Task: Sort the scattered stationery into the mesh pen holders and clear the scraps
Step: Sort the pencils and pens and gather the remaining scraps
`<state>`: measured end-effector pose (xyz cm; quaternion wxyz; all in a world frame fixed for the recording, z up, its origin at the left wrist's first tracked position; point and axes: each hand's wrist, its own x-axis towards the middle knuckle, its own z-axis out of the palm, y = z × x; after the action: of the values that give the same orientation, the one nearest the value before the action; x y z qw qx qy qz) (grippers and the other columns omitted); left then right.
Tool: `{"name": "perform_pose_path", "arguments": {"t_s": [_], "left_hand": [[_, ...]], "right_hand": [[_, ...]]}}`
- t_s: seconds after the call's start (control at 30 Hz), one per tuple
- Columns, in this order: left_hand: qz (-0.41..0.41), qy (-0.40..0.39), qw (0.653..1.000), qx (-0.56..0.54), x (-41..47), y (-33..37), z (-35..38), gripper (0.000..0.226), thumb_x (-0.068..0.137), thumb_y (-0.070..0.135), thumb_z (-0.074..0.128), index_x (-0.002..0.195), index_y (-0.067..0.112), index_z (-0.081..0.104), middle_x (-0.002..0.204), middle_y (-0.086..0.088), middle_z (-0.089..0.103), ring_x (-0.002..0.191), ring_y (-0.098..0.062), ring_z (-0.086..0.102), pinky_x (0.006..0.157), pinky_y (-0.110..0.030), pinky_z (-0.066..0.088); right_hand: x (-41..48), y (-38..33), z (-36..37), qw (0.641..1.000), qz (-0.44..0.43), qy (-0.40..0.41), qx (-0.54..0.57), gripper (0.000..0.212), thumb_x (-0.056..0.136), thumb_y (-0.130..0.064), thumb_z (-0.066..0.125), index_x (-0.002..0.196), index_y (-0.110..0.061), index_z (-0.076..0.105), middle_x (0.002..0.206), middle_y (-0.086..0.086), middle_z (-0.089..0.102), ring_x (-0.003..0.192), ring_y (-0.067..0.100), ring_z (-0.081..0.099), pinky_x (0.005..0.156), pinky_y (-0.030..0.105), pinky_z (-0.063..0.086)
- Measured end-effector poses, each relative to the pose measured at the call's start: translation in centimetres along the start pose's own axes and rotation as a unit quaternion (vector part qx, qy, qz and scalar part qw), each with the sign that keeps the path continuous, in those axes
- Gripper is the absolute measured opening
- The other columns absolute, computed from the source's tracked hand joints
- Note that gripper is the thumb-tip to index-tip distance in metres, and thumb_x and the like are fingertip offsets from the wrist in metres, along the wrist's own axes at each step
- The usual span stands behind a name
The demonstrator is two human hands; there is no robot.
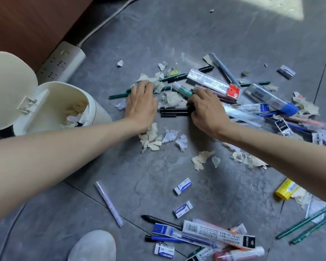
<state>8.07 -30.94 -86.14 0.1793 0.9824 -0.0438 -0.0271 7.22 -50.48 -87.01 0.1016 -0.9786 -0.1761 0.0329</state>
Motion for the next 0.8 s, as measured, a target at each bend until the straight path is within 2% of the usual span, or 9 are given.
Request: {"name": "perform_pose_path", "arguments": {"t_s": [0.1,0.17,0.27,0.4,0.53,0.6,0.67,0.73,0.8], "left_hand": [[0.060,-0.051,0.997,-0.006,1.2,0.8,0.9,0.046,0.096,0.024,0.043,0.140,0.011,0.035,0.146,-0.008,0.032,0.132,-0.025,0.027,0.108,-0.038,0.025],[0.117,-0.078,0.990,0.002,0.9,1.1,2.0,0.043,0.097,0.024,0.045,0.138,0.014,0.041,0.147,-0.008,0.031,0.133,-0.027,0.026,0.109,-0.040,0.027],[0.156,-0.078,0.984,-0.026,0.1,0.9,2.9,0.029,0.096,0.018,0.048,0.123,0.016,0.059,0.133,-0.009,0.047,0.119,-0.029,0.039,0.096,-0.037,0.039],[0.122,-0.023,0.992,-0.035,-1.2,0.1,1.8,0.018,0.093,0.019,0.054,0.094,0.005,0.065,0.094,-0.007,0.054,0.091,-0.024,0.047,0.072,-0.040,0.043],[0.023,-0.010,1.000,0.004,-2.5,-0.5,0.9,0.023,0.095,0.028,0.049,0.085,0.009,0.057,0.088,-0.003,0.050,0.083,-0.019,0.044,0.069,-0.033,0.034],[-0.005,-0.013,1.000,-0.007,-2.5,-0.2,0.6,0.019,0.096,0.026,0.046,0.086,0.011,0.054,0.090,-0.002,0.050,0.084,-0.017,0.043,0.070,-0.031,0.032],[0.002,-0.004,0.999,-0.032,-1.8,0.2,0.5,0.009,0.094,0.018,0.049,0.097,0.013,0.056,0.098,-0.002,0.051,0.092,-0.017,0.043,0.072,-0.030,0.033],[0.049,-0.010,0.998,-0.049,-0.8,0.7,0.7,0.024,0.089,0.009,0.054,0.112,0.013,0.058,0.108,-0.005,0.050,0.102,-0.020,0.043,0.076,-0.032,0.039],[0.146,-0.062,0.987,-0.041,0.2,1.5,0.8,0.040,0.086,0.003,0.051,0.124,0.014,0.056,0.121,-0.009,0.048,0.112,-0.024,0.042,0.086,-0.040,0.044]], "right_hand": [[-0.5,0.6,0.3,1.000,0.019,0.009,0.017,0.030,0.074,-0.007,0.046,0.095,0.001,0.064,0.115,0.018,0.057,0.099,0.037,0.049,0.082,0.045,0.044],[-0.7,0.8,0.4,0.998,0.041,0.025,0.034,0.031,0.075,-0.007,0.045,0.096,0.002,0.066,0.114,0.018,0.057,0.099,0.037,0.049,0.084,0.046,0.043],[-1.2,1.2,0.4,0.996,0.070,0.042,0.046,0.028,0.077,-0.003,0.051,0.100,0.000,0.067,0.113,0.017,0.055,0.097,0.034,0.046,0.085,0.043,0.039],[-1.7,1.5,0.6,0.993,0.092,0.054,0.043,0.026,0.081,-0.007,0.054,0.103,-0.002,0.066,0.118,0.017,0.051,0.103,0.033,0.045,0.084,0.036,0.030],[-2.1,1.3,0.3,0.993,0.086,0.060,0.051,0.027,0.083,-0.014,0.056,0.109,-0.008,0.061,0.127,0.016,0.046,0.113,0.032,0.041,0.091,0.036,0.026],[-2.1,1.1,0.1,0.996,0.058,0.037,0.063,0.028,0.082,-0.015,0.055,0.110,-0.010,0.059,0.130,0.014,0.043,0.115,0.031,0.038,0.094,0.035,0.023],[-2.2,1.0,0.0,0.997,0.037,0.012,0.060,0.025,0.081,-0.018,0.055,0.105,-0.011,0.058,0.133,0.012,0.040,0.116,0.030,0.036,0.095,0.035,0.023],[-2.3,1.2,-0.1,0.998,0.035,-0.002,0.045,0.022,0.079,-0.021,0.055,0.099,-0.011,0.054,0.137,0.012,0.038,0.118,0.030,0.034,0.096,0.037,0.024],[-2.6,1.6,-0.2,0.998,0.045,-0.012,0.042,0.022,0.079,-0.022,0.055,0.098,-0.011,0.052,0.138,0.012,0.037,0.119,0.029,0.033,0.096,0.038,0.025]]}}
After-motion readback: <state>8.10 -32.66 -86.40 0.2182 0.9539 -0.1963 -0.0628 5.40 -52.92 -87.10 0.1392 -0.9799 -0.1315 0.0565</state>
